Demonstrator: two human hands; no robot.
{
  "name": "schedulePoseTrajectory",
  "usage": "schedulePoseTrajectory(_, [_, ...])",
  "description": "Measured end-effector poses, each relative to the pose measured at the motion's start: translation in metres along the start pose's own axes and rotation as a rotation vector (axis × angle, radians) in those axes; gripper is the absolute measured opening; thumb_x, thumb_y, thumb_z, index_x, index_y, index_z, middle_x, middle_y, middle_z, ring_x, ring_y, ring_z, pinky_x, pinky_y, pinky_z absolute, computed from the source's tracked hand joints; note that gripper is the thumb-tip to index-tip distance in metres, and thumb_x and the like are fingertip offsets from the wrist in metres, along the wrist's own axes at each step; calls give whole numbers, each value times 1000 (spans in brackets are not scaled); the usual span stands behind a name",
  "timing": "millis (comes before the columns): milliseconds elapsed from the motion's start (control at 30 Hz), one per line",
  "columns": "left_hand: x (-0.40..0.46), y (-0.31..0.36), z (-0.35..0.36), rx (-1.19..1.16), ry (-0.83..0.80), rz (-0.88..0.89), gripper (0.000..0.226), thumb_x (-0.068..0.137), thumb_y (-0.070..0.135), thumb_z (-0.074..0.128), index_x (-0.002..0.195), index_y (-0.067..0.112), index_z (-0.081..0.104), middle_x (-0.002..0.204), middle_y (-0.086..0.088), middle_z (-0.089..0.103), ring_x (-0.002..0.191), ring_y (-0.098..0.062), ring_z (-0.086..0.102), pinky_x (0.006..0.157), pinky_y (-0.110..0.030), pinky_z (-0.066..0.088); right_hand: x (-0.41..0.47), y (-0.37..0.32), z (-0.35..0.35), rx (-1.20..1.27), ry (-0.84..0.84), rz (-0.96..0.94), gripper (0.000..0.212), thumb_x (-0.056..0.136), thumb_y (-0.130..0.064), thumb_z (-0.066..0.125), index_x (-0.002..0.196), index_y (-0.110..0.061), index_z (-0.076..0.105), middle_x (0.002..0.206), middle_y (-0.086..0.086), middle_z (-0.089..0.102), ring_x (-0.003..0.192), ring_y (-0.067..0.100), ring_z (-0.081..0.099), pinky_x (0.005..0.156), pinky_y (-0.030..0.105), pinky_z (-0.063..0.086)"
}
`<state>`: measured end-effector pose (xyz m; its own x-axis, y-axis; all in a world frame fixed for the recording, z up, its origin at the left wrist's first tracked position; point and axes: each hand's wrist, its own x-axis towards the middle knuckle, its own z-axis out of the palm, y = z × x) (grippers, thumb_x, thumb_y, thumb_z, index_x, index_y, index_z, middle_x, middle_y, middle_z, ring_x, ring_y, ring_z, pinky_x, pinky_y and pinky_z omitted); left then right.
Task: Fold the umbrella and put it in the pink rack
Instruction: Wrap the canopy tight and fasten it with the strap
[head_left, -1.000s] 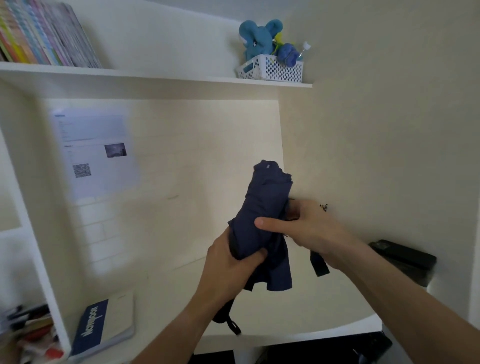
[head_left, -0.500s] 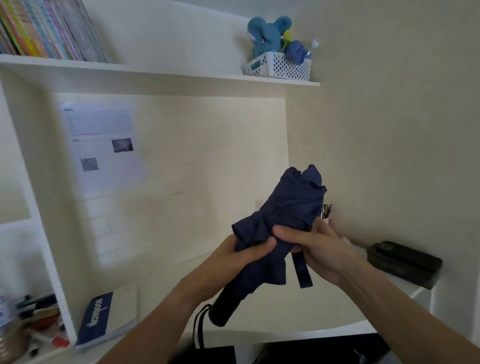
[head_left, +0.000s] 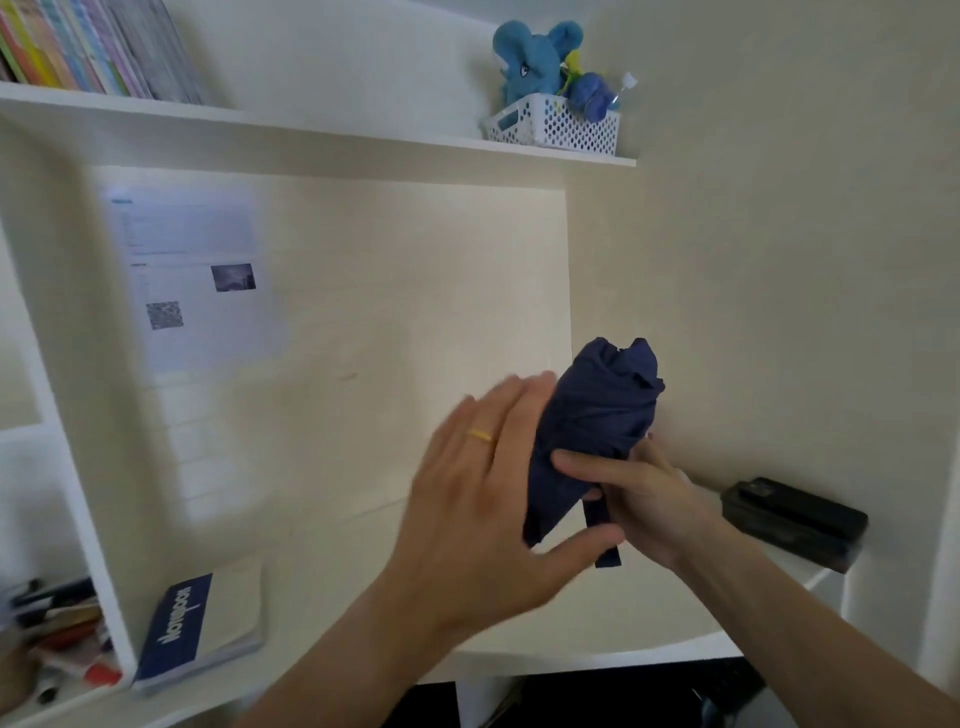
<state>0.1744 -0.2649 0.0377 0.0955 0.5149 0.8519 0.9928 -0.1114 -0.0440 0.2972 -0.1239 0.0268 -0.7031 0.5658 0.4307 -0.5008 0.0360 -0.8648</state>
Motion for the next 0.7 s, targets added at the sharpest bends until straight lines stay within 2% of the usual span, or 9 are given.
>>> schedulePoseTrajectory(100, [13, -9, 6, -241, -352, -365, 65, 76, 51, 83, 131, 28, 57, 113, 13, 74, 102, -13, 71, 87, -28, 57, 0, 2, 2, -11, -75, 30, 58, 56, -22, 101, 109, -10, 79, 109, 21, 68, 103, 42, 61, 94, 51, 48])
schedulePoseTrajectory(200, [25, -34, 8, -610, -614, -525, 40, 71, 19, 89, 105, 12, 70, 94, -8, 82, 87, -28, 80, 84, -50, 65, -3, 2, -2, 32, -133, 33, 55, 60, -11, 98, 111, -8, 78, 114, 18, 76, 112, 33, 71, 98, 42, 58])
schedulePoseTrajectory(300, [19, -40, 11, -876, -787, -633, 38, 73, 8, 84, 104, -8, 71, 89, -20, 78, 81, -32, 75, 79, -45, 63, -3, 4, -8, 7, -184, 40, 55, 57, -19, 101, 105, -4, 78, 107, 33, 67, 105, 44, 64, 98, 50, 53])
schedulePoseTrajectory(367, [15, -36, 16, -901, -738, -663, 35, 71, 11, 82, 94, -11, 69, 78, -15, 70, 73, -27, 65, 69, -35, 54, -4, 3, -8, -43, -178, 36, 58, 60, -23, 100, 104, 3, 73, 102, 41, 59, 97, 42, 57, 89, 51, 51])
schedulePoseTrajectory(433, [14, -35, 17, -841, -578, -722, 15, 75, 4, 79, 70, -1, 66, 62, -9, 64, 57, -23, 58, 56, -28, 47, -5, -4, -9, -101, -147, 21, 42, 66, -26, 96, 99, -9, 76, 86, 20, 64, 72, 23, 56, 64, 29, 49])
schedulePoseTrajectory(467, [15, -35, 16, -812, -507, -766, 22, 78, 0, 76, 61, 5, 63, 53, -7, 60, 47, -21, 54, 50, -25, 44, -6, -7, -10, -137, -139, 23, 28, 75, -25, 90, 97, -13, 77, 78, 5, 63, 63, 12, 47, 56, 23, 39])
schedulePoseTrajectory(533, [17, -37, 15, -806, -413, -868, 34, 81, -3, 71, 52, 10, 57, 44, -6, 53, 35, -19, 45, 42, -22, 38, -6, -7, -17, -199, -84, 46, 13, 94, -14, 70, 101, -8, 79, 68, -4, 50, 58, 10, 32, 51, 19, 28])
schedulePoseTrajectory(600, [18, -44, 15, -795, -357, -912, 34, 80, 0, 68, 51, 10, 54, 46, -9, 50, 38, -22, 42, 44, -25, 36, -5, 0, -23, -248, 17, 53, 26, 103, -7, 57, 87, -2, 76, 59, -6, 41, 57, 13, 24, 48, 17, 27])
schedulePoseTrajectory(700, [19, -48, 17, -767, -331, -932, 34, 79, 1, 67, 50, 11, 51, 48, -11, 49, 47, -26, 42, 47, -28, 36, -7, 0, -17, -320, 90, 3, 32, 103, -5, 56, 77, -2, 75, 58, -6, 62, 54, 12, 45, 49, 18, 42])
